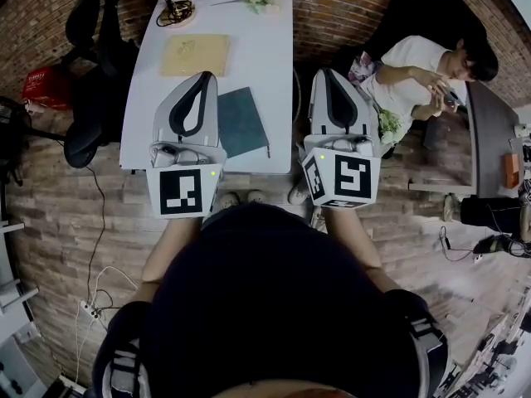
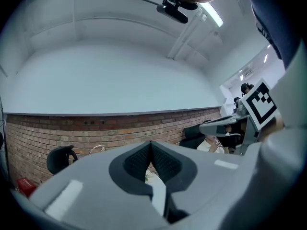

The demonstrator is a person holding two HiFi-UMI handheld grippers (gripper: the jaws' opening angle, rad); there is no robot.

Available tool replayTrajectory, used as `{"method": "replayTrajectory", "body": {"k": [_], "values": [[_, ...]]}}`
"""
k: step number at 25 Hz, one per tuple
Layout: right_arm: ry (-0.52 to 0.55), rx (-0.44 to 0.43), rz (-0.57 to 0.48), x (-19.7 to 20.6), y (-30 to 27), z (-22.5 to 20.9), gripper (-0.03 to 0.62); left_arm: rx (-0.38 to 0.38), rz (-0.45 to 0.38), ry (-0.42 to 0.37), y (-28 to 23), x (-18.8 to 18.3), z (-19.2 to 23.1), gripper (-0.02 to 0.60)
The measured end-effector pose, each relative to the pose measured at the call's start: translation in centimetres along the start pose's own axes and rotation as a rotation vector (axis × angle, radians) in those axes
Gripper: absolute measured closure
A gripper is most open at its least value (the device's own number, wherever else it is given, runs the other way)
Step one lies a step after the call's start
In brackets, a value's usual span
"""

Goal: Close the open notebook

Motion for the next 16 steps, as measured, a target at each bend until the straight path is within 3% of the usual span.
{"method": "replayTrajectory", "body": {"k": [16], "values": [[-0.044, -0.061, -0.008, 0.4, 2.5, -2.3, 0.582, -0.037, 0.008, -0.046, 0.5, -1.4, -3.7, 0.586]]}}
Point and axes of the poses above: the fingertips, and each gripper's own axes: y backward along the fingers, z to its left, x out of its underside, the point moved 3 cm from there along y, backward along the fingers, and after that the axes turned 1 degree about -y, right-handed, at the moved point
